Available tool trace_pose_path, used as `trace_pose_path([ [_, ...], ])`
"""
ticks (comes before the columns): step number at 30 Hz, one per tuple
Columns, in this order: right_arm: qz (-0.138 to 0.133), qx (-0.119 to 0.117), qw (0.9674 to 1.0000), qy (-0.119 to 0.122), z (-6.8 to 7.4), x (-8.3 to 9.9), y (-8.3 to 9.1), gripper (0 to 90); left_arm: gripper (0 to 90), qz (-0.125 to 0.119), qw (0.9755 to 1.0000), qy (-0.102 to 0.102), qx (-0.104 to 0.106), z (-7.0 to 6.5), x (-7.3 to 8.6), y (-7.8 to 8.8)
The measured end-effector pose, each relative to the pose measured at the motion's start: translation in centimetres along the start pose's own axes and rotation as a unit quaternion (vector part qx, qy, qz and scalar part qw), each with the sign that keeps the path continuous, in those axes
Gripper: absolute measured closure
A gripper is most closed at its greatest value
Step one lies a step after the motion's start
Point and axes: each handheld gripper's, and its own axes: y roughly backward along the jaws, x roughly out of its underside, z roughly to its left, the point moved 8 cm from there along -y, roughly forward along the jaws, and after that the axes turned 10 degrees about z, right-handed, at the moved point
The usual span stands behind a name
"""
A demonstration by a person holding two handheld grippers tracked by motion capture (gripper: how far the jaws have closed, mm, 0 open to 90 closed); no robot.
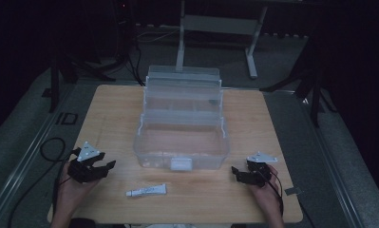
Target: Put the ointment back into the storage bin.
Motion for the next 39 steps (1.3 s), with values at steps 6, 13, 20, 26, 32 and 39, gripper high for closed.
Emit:
trace_pose_path([
  [6,0.000,0.000,1.0000,0.000,0.0,0.0,0.0,23.2,45.6,0.004,0.9999,-0.011,0.011,-0.6,-0.5,1.1],
  [13,0.000,0.000,1.0000,0.000,0.0,0.0,0.0,23.2,45.6,0.022,0.9989,-0.038,0.019,-1.4,-1.2,1.7],
  [20,0.000,0.000,1.0000,0.000,0.0,0.0,0.0,23.2,45.2,0.027,0.9970,-0.068,0.025,-2.1,-2.2,2.2],
  [26,0.000,0.000,1.0000,0.000,0.0,0.0,0.0,23.2,44.7,0.035,0.9948,-0.091,0.030,-2.6,-2.9,2.3],
  [32,0.000,0.000,1.0000,0.000,0.0,0.0,0.0,23.2,44.7,0.047,0.9916,-0.114,0.038,-3.3,-3.3,2.4],
  [39,0.000,0.000,1.0000,0.000,0.0,0.0,0.0,23.2,44.6,0.061,0.9875,-0.138,0.045,-4.3,-3.6,2.3],
])
